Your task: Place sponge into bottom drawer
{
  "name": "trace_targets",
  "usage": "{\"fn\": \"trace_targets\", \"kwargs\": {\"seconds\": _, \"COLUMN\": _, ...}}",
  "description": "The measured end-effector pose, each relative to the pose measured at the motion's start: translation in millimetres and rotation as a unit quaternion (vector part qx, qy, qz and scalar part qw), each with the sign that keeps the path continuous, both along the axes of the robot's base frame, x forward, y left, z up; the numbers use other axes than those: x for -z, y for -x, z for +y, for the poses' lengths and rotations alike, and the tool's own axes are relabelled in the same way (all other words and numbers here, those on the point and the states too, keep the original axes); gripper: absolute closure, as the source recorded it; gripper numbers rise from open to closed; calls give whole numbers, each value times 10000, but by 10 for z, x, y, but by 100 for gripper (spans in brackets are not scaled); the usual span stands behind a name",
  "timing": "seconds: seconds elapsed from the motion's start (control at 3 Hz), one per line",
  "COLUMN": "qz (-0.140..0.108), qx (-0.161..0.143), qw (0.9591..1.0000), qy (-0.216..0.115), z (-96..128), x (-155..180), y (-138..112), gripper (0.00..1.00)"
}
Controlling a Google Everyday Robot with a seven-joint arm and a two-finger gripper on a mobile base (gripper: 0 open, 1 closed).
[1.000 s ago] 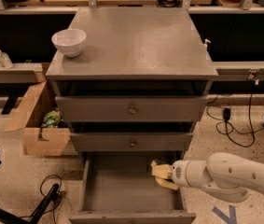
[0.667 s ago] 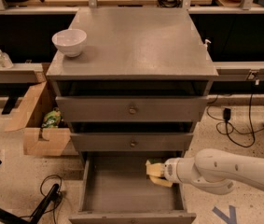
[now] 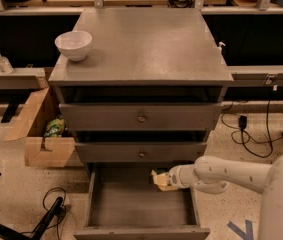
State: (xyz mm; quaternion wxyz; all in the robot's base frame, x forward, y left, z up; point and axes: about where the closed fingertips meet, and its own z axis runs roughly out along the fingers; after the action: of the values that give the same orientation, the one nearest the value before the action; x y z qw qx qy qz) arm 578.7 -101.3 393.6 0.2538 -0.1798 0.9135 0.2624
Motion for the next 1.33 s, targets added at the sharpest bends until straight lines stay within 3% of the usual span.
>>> {"fn": "trace_targets", "kwargs": {"seconds": 0.33, "qz": 87, "qx": -267, "qw": 9996, "qy": 38, "z": -109, "x": 726, "y": -212, "gripper": 100}}
{"fn": "trace_targets", "kwargs": {"seconds": 0.67, "qz": 320, "qx": -292, "qw": 9986, "qy": -307, "z": -174, "x": 1351, "y": -246, "gripper": 100}}
{"fn": "trace_targets", "kwargs": {"seconds": 1.0, "qz": 420, "qx": -114, "qw": 9956, "qy": -833, "z": -218, "x": 1773, "y": -339, "gripper": 100}}
{"fn": "trace_targets", "kwargs": {"seconds": 1.33, "qz": 245, "qx": -2, "qw": 9960, "qy": -862, "z": -316, "x": 1781, "y": -569, "gripper": 84}}
